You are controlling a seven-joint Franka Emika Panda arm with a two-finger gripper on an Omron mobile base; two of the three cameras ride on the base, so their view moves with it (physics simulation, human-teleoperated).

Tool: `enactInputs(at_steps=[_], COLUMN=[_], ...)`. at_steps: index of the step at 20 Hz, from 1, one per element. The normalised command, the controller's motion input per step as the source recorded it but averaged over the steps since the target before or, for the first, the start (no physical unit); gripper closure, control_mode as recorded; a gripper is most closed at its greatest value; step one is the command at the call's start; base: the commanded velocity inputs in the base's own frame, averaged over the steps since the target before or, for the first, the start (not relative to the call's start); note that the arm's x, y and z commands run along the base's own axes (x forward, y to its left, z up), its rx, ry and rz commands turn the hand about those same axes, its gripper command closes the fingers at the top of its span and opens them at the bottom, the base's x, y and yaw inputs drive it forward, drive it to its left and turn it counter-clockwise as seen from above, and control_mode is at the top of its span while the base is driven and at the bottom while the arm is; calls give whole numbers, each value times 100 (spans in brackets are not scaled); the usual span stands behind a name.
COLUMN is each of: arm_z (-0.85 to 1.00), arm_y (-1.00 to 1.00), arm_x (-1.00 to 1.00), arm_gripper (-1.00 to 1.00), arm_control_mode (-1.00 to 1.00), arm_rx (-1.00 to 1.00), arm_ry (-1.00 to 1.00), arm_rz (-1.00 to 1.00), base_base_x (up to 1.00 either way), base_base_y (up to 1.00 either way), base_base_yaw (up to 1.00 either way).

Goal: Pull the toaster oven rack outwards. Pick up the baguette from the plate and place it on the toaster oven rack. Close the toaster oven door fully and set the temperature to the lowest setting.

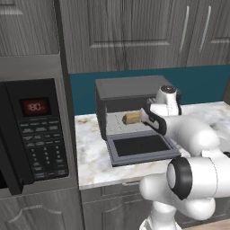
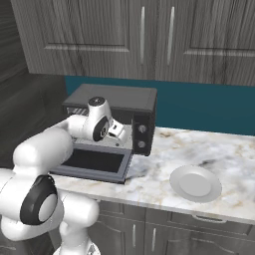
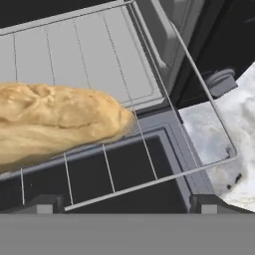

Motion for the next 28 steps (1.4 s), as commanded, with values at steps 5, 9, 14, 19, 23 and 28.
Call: enactInputs(at_steps=[5,9,14,19,23,28], arm_z=[-49,-26,-23,-20,-5,-1], arm_y=[0,0,0,0,0,0], arm_x=[0,24,32,33,22,12], arm_gripper=[-100,-100,-100,-100,-100,-100], arm_control_mode=[-100,-100,-100,-100,-100,-100], arm_rx=[0,0,0,4,7,4], arm_ry=[-12,-6,-7,0,2,0], arm_rz=[5,3,3,2,0,0], base_base_x=[0,0,0,0,0,0], base_base_y=[0,0,0,0,0,0], base_base_yaw=[0,0,0,0,0,0])
